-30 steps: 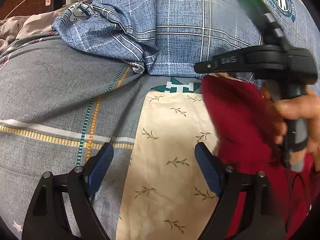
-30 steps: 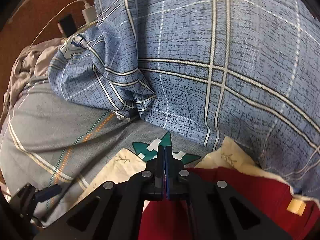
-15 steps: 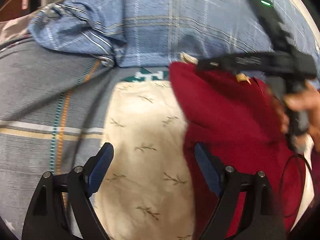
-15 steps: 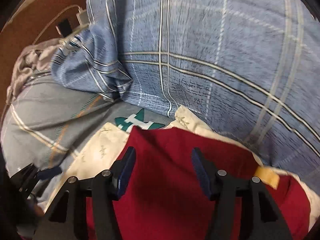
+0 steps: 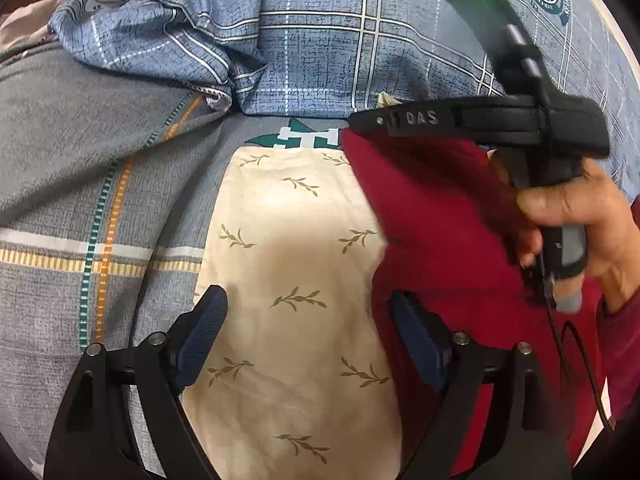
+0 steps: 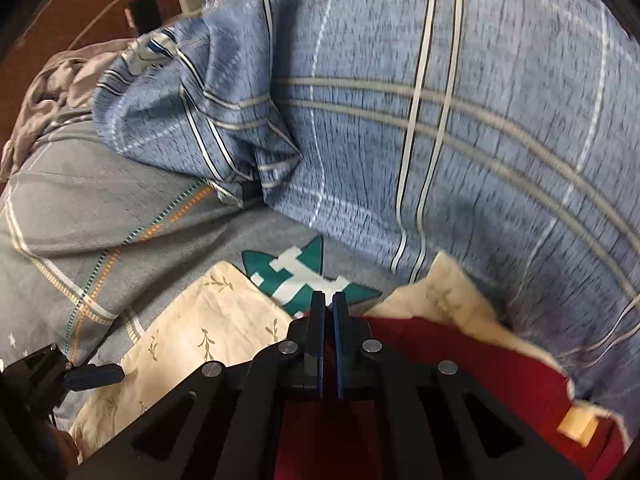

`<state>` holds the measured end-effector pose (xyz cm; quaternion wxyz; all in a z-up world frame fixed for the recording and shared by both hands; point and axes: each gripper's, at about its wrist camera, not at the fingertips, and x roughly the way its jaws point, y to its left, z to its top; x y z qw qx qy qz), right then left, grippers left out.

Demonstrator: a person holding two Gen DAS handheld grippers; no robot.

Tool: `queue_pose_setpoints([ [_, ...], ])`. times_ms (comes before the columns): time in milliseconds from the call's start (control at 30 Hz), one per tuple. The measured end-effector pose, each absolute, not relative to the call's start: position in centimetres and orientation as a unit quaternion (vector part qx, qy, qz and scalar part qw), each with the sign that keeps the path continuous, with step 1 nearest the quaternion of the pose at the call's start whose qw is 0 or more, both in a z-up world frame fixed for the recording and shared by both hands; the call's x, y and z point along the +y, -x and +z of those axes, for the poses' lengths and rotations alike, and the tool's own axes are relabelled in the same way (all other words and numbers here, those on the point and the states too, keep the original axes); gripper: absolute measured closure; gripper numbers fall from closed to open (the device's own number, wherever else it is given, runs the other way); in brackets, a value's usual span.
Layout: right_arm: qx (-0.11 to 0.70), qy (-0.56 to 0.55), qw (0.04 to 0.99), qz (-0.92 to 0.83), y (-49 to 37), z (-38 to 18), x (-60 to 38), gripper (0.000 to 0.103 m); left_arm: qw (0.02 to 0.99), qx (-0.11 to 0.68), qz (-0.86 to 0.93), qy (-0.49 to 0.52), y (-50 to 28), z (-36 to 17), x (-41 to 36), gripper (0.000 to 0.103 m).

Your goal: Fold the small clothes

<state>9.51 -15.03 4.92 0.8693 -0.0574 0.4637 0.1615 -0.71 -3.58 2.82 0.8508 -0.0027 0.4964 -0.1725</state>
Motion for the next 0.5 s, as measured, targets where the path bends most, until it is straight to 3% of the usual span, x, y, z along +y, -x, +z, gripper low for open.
queue_pose_setpoints([
  [100,0.448,0.066,0.879,0.152,-6.8,6.5,-15.3,0.087,0.855,0.490,-0.169,0.001,1.0,3.1,-3.5,0.018],
  [167,0.439,0.031,0.883,0.161,-3.7,8.4,-16.9,0.069,0.857,0.488,-0.167,0.001,1.2,3.2,-3.4,0.018],
  [200,0.432,0.010,0.886,0.166,-2.5,9.2,-17.7,0.066,0.857,0.488,-0.166,0.001,1.2,3.3,-3.3,0.018],
  [367,0.451,-0.078,0.872,0.173,2.1,8.1,-18.9,0.068,0.868,0.468,-0.164,-0.011,2.1,5.0,-2.6,0.018],
  [500,0.484,-0.062,0.858,0.162,2.7,4.9,-15.7,0.070,0.892,0.427,-0.149,0.015,2.7,7.3,-0.9,0.018],
])
